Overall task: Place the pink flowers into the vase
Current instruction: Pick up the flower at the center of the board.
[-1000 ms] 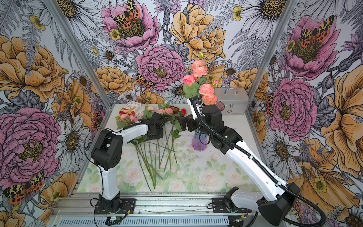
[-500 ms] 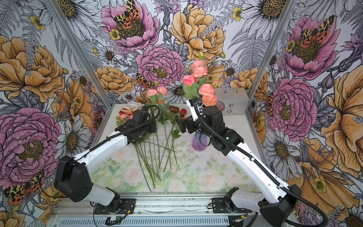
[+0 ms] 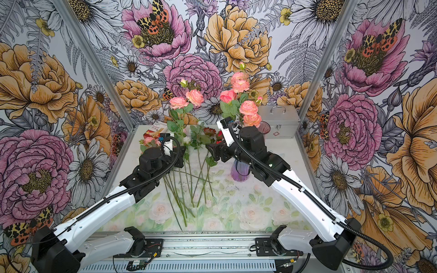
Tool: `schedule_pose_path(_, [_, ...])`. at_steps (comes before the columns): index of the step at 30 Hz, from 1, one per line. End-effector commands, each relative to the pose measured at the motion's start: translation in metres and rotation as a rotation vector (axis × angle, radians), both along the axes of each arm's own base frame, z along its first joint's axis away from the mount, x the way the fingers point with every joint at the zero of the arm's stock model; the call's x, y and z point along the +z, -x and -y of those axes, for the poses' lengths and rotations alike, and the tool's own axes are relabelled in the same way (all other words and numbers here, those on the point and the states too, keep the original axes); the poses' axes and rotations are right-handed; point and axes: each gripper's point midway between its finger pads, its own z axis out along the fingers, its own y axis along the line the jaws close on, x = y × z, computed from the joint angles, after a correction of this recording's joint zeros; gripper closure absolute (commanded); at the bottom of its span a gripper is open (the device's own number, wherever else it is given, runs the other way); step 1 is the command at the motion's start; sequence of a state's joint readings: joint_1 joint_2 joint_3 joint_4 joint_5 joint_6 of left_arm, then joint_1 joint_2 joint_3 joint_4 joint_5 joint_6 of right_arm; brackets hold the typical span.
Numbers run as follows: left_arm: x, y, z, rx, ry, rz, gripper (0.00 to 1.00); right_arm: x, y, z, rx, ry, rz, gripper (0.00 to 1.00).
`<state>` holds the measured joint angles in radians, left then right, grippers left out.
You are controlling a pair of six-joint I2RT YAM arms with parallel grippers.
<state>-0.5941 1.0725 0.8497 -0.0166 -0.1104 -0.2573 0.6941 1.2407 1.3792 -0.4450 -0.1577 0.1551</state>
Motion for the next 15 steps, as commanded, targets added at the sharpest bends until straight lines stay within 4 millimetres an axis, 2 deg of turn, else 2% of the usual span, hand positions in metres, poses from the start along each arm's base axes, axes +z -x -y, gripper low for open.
schedule_pose_path(1, [0.034, 0.015, 0.013, -0.088, 0.072, 0.103, 1.00, 0.006, 0.005, -0.020, 0.059, -0.007, 0.001, 0.20])
schedule_pose_path(6, [0.041, 0.027, 0.027, -0.153, 0.113, 0.115, 1.00, 0.009, 0.011, -0.044, 0.108, -0.009, 0.003, 0.32])
schedule_pose_path(8, [0.047, 0.029, 0.029, -0.151, 0.136, 0.119, 1.00, 0.008, 0.010, -0.045, 0.104, -0.006, 0.003, 0.38])
schedule_pose_path(15, [0.071, 0.016, -0.010, -0.047, 0.220, 0.130, 1.00, -0.007, 0.019, -0.032, 0.086, 0.016, -0.007, 0.46])
